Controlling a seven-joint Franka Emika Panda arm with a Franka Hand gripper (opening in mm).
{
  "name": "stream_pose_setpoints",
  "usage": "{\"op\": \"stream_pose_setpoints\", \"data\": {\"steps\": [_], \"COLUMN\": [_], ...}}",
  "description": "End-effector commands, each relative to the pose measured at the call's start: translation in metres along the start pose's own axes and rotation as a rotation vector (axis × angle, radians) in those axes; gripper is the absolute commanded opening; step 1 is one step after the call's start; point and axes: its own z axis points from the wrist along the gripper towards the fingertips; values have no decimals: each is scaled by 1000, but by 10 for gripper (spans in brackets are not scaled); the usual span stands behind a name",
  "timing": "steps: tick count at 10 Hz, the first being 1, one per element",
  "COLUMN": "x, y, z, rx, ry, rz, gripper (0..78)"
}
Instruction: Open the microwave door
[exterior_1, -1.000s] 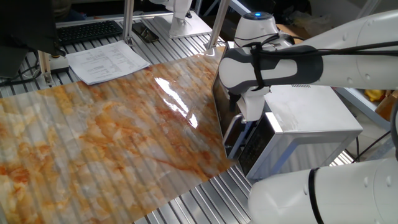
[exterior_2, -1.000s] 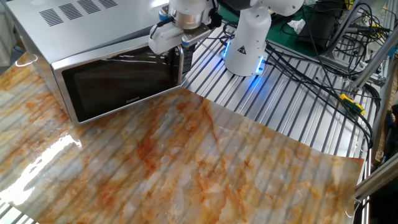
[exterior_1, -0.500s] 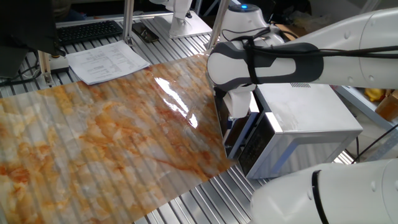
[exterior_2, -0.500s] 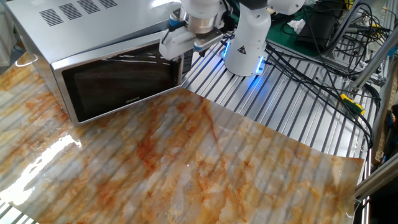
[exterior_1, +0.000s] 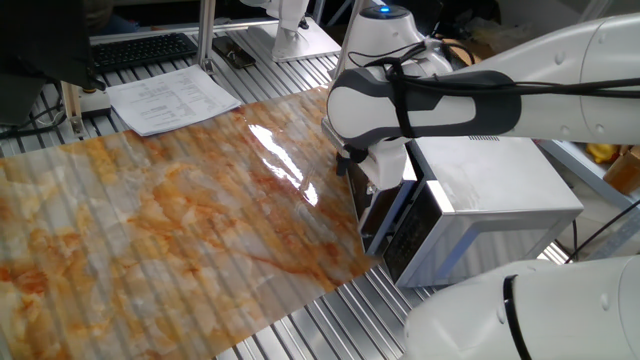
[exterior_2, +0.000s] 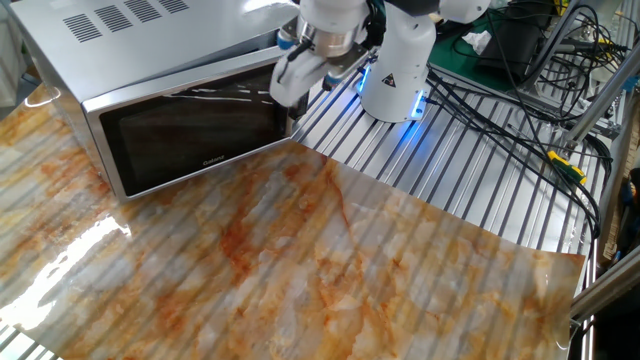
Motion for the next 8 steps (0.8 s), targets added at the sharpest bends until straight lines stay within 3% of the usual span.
{"op": "stream_pose_setpoints", "data": {"steps": [1,2,3,4,5,6,8], "x": [29,31,32,33,33,33,33], "y": [-1,1,1,3,3,3,4], "z": [4,6,6,8,8,8,7], "rx": [6,8,9,16,17,25,38], "ry": [10,8,7,-11,-14,-26,-41], "rz": [-628,-728,-741,-908,-953,-1092,-1249], "gripper": [775,775,775,775,775,775,775]}}
